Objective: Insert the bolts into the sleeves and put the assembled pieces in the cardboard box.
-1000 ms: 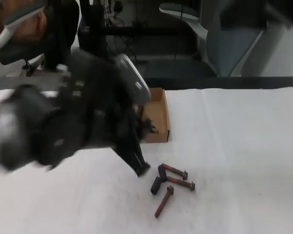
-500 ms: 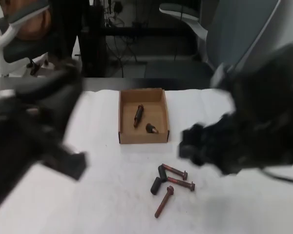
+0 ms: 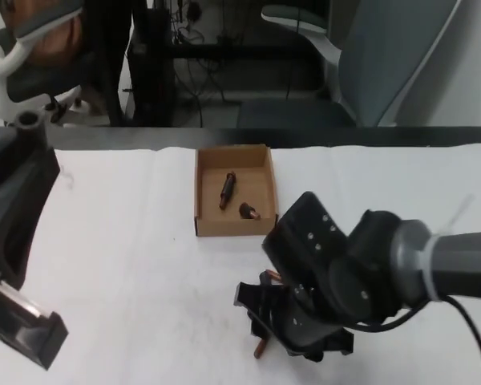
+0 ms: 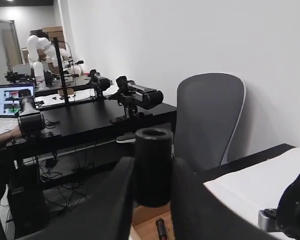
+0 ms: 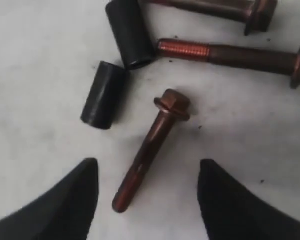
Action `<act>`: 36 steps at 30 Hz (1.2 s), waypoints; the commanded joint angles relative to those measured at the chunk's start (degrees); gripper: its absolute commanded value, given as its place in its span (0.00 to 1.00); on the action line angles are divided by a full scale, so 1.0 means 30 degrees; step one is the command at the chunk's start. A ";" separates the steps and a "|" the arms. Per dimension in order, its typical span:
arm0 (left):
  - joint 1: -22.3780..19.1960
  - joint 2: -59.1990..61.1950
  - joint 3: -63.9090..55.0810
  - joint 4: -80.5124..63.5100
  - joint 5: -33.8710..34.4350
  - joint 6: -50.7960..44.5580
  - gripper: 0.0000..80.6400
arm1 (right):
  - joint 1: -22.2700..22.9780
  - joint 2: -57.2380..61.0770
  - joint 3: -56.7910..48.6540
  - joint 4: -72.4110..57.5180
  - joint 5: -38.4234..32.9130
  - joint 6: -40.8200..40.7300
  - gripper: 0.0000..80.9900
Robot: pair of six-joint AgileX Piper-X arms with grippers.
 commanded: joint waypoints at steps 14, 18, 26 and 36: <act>-0.0077 -0.0373 -0.0037 -0.0672 0.1392 0.0105 0.02 | -0.1141 0.1706 -0.0919 0.1058 0.1589 0.0196 0.48; -0.0077 -0.0373 -0.0037 -0.0082 0.1934 0.0105 0.02 | -0.1141 0.1995 -0.0919 0.1166 0.1558 -0.0580 0.11; -0.0077 -0.0333 0.1927 0.0336 0.2348 -0.1003 0.02 | -0.0522 0.0464 -0.0967 0.1117 0.1884 -0.4729 0.01; -0.0077 0.1401 0.4431 -0.2717 0.2761 -0.3902 0.02 | 0.1382 -0.7058 -0.0669 -0.1635 0.4518 -1.0309 0.01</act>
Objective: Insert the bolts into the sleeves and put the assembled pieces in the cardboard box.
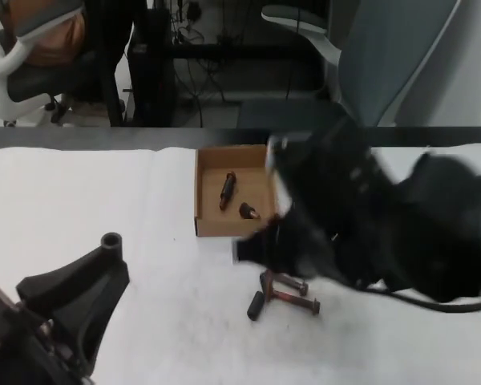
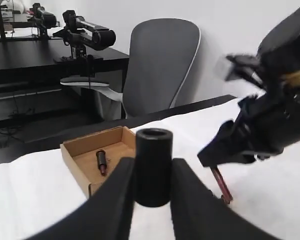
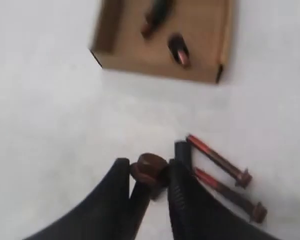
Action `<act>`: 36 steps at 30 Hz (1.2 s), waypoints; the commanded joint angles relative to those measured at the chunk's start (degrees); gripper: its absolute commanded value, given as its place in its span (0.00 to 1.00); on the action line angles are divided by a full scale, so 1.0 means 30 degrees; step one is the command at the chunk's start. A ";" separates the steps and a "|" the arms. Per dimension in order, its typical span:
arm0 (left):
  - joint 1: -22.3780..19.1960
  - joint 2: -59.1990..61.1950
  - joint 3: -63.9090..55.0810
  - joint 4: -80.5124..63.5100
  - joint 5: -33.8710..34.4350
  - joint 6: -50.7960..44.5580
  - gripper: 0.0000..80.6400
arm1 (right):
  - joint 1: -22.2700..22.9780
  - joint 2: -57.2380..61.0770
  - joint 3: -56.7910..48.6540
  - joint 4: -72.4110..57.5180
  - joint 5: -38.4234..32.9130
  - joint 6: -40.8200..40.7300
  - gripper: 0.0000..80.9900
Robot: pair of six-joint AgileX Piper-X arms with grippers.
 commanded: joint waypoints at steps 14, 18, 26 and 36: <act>-0.0235 1.4298 -0.0022 -1.2403 0.2313 -0.1831 0.02 | 0.0977 -0.2685 0.0166 -0.5631 -0.2208 -0.5111 0.01; -0.1228 1.6122 -0.0022 -1.5879 0.2030 -0.2035 0.02 | 0.0977 -0.2587 0.0646 -0.6424 -0.2199 -0.5280 0.01; -0.2987 1.6359 -0.0148 -1.6533 0.0500 -0.2035 0.02 | 0.1011 -0.2253 0.2260 -0.8945 -0.2876 -0.4771 0.01; -0.2981 1.6359 -0.0148 -1.5661 0.0410 -0.1763 0.02 | 0.1553 -0.2221 0.2195 -0.9658 -0.3006 -0.5517 0.01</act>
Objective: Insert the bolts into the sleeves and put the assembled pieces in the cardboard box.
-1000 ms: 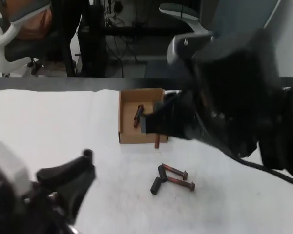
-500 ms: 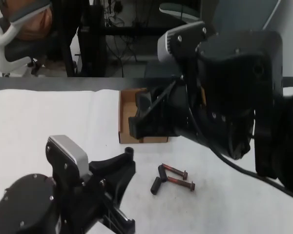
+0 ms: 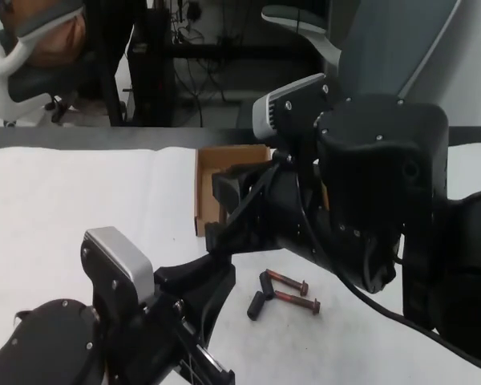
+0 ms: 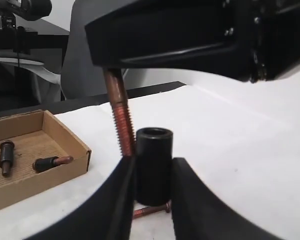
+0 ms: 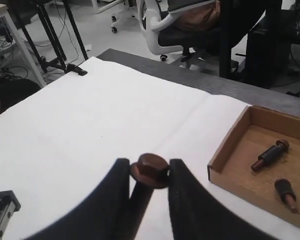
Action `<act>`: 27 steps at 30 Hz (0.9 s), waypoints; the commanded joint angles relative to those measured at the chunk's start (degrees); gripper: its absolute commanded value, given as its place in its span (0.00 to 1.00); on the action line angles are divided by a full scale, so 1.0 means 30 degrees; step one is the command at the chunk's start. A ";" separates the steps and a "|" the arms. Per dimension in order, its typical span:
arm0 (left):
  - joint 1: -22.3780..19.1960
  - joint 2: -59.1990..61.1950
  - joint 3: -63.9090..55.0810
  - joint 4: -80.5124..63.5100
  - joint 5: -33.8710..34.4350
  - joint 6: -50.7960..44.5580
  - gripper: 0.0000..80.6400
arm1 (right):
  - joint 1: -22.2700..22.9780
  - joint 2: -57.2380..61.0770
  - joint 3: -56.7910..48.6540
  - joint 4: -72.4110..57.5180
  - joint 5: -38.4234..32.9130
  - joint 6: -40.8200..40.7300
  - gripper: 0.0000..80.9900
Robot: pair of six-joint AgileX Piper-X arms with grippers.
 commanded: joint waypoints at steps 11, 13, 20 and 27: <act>-0.0095 0.0013 -0.0160 0.1565 -0.1350 0.0620 0.02 | 0.0185 -0.0231 -0.0134 -0.0507 -0.0218 -0.0422 0.01; -0.0095 0.0013 -0.0160 0.1664 -0.1944 0.0620 0.02 | 0.0185 -0.0231 -0.0134 -0.0507 -0.0218 -0.0574 0.01; -0.0095 0.0013 -0.0122 0.1854 -0.2583 0.0620 0.02 | 0.0185 -0.0231 -0.0134 -0.0507 0.0081 -0.1105 0.01; -0.0095 0.0013 -0.0122 0.0184 -0.2426 0.0620 0.02 | 0.0185 -0.0231 -0.0134 -0.0369 0.0081 -0.1049 0.01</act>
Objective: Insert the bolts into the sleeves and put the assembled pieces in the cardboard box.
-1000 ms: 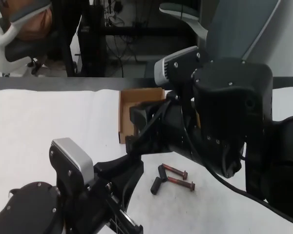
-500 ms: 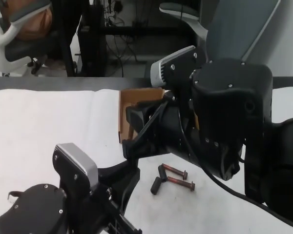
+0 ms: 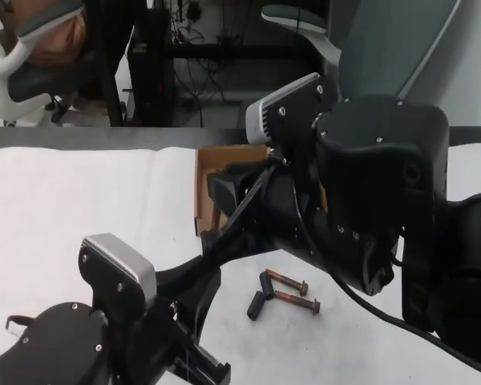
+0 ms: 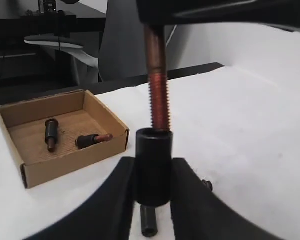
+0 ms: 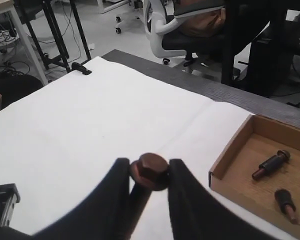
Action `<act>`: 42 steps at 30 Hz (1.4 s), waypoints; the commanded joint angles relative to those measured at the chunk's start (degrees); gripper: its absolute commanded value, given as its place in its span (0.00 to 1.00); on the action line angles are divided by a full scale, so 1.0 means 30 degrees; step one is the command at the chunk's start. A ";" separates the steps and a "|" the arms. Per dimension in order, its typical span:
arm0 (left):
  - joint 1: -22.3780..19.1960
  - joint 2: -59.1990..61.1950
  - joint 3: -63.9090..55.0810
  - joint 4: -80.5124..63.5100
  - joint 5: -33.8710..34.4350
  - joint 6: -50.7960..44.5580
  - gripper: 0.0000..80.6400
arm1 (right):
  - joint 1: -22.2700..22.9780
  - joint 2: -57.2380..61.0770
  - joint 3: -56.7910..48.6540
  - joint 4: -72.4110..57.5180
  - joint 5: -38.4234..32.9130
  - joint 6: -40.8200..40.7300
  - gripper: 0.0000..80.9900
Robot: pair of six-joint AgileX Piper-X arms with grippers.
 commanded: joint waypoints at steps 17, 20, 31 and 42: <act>0.0534 0.0013 -0.0156 -0.3222 -0.0639 0.0043 0.02 | 0.0560 -0.0167 0.0309 0.1700 0.0041 -0.0040 0.01; 0.1050 0.0013 -0.0195 -0.3647 -0.0286 0.0043 0.02 | 0.1073 -0.0167 0.0373 0.1700 -0.0323 0.0204 0.17; 0.1278 0.0013 -0.0494 -0.3828 -0.0103 0.1119 0.02 | 0.1332 -0.0789 0.0272 0.2705 0.1055 0.4454 0.86; 0.3361 -0.0482 -0.1035 -0.4430 0.1151 0.2781 0.02 | 0.1375 -0.2285 0.0265 0.6697 0.3344 0.7952 0.77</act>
